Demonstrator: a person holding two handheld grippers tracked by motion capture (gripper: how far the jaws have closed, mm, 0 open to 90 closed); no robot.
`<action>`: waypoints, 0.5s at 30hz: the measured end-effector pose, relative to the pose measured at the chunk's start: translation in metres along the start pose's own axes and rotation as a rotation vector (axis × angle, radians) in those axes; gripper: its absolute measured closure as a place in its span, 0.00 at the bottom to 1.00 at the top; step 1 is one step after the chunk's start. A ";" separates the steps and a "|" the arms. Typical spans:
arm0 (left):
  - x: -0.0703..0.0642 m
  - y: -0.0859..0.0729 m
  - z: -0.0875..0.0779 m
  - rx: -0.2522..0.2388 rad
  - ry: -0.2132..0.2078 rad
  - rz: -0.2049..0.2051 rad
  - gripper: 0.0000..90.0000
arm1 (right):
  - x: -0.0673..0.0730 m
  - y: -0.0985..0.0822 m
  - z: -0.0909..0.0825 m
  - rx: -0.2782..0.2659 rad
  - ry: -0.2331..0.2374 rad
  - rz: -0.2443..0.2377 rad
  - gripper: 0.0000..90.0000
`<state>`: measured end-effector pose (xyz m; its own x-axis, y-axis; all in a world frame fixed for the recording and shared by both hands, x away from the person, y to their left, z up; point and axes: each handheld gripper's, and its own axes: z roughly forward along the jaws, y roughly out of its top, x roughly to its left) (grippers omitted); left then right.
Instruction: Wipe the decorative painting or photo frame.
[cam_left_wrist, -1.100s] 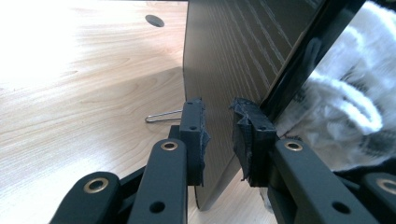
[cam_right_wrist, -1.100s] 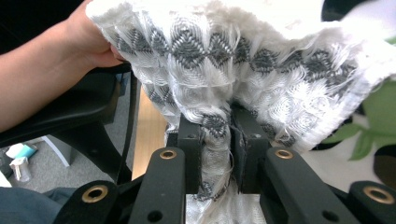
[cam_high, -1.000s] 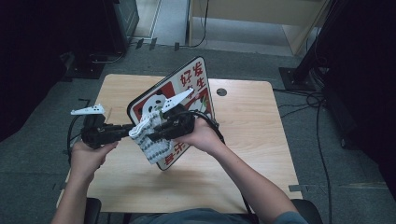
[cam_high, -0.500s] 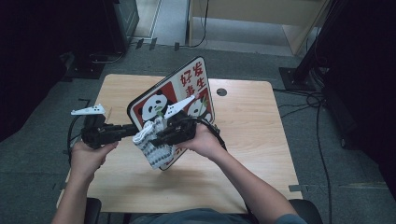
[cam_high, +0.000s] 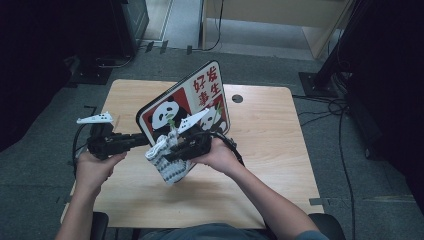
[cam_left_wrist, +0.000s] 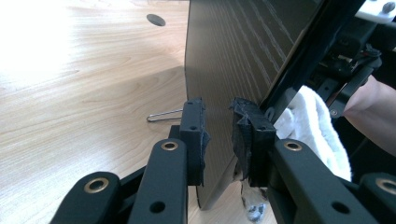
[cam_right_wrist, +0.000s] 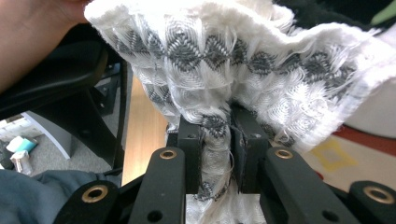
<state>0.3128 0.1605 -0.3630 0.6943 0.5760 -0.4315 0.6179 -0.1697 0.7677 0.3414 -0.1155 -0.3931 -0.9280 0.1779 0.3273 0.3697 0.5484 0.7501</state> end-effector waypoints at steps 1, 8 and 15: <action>0.000 0.000 0.000 0.001 0.000 -0.001 0.83 | 0.000 -0.001 0.000 0.004 0.000 0.003 0.85; 0.001 0.000 0.001 0.009 0.005 -0.003 0.82 | -0.002 -0.008 0.005 0.009 -0.002 0.006 0.85; 0.001 -0.001 0.002 0.015 0.004 -0.004 0.82 | -0.002 -0.016 0.008 0.009 0.003 0.013 0.85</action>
<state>0.3137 0.1594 -0.3650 0.6902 0.5802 -0.4324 0.6260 -0.1790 0.7590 0.3375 -0.1183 -0.4100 -0.9228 0.1832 0.3389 0.3817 0.5535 0.7402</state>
